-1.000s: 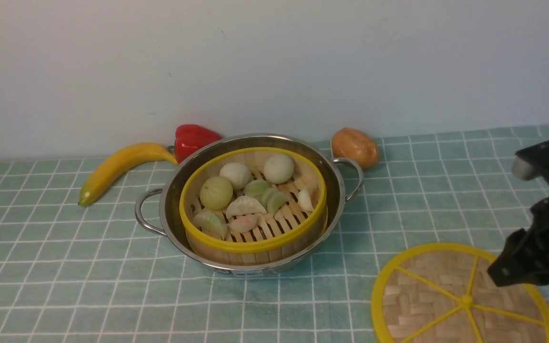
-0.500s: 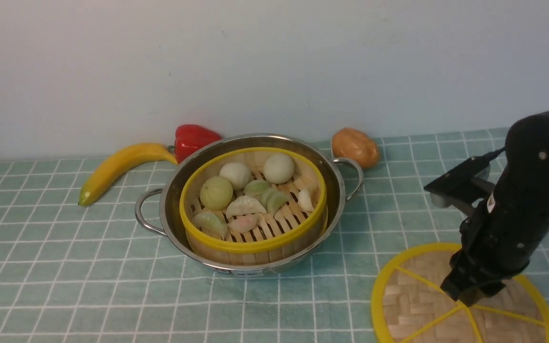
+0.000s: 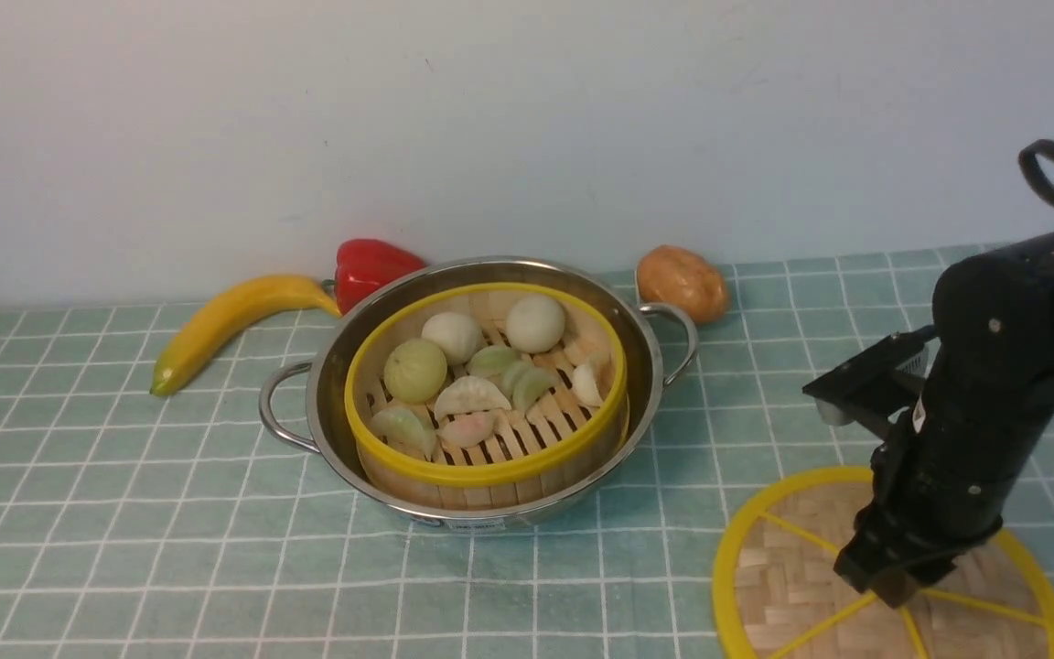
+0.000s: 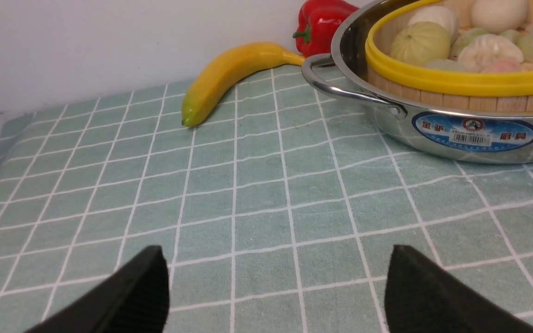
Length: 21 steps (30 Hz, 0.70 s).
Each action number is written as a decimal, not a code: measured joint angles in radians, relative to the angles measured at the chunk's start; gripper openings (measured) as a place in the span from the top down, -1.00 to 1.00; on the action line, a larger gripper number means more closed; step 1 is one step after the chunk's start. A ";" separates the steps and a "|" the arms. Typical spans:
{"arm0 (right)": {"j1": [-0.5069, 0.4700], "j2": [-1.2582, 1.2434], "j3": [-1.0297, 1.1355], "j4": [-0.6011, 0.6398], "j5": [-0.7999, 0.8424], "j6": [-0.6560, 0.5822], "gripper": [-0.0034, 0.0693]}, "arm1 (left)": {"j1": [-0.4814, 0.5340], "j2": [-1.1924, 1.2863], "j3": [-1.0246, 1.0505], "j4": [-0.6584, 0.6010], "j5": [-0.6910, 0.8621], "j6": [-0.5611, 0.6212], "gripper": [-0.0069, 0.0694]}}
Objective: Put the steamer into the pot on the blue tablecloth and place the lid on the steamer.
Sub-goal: 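Move the gripper down to the bamboo steamer lid and grasp its center knob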
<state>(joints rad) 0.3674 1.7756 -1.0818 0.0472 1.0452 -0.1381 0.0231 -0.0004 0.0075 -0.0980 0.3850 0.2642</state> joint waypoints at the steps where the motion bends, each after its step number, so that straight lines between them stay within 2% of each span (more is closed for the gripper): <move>1: 0.000 0.000 0.000 0.000 0.000 0.000 0.26 | 0.000 0.000 0.000 0.000 0.000 0.000 -0.70; 3: 0.000 0.004 -0.001 0.000 0.000 0.002 0.33 | 0.000 0.000 0.000 0.000 0.000 0.000 -0.70; 5: 0.000 0.006 -0.005 0.000 0.009 0.013 0.50 | 0.000 0.000 0.000 0.000 0.000 0.000 -0.70; 15: 0.000 -0.008 -0.006 0.002 0.018 0.064 0.50 | 0.000 0.000 0.000 0.000 -0.001 0.000 -0.70; 21: 0.000 -0.133 -0.034 0.000 0.009 0.110 0.50 | 0.000 0.000 0.000 0.000 -0.001 0.000 -0.70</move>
<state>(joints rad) 0.3674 1.6425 -1.1156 0.0467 1.0541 -0.0283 0.0231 -0.0004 0.0075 -0.0980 0.3842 0.2642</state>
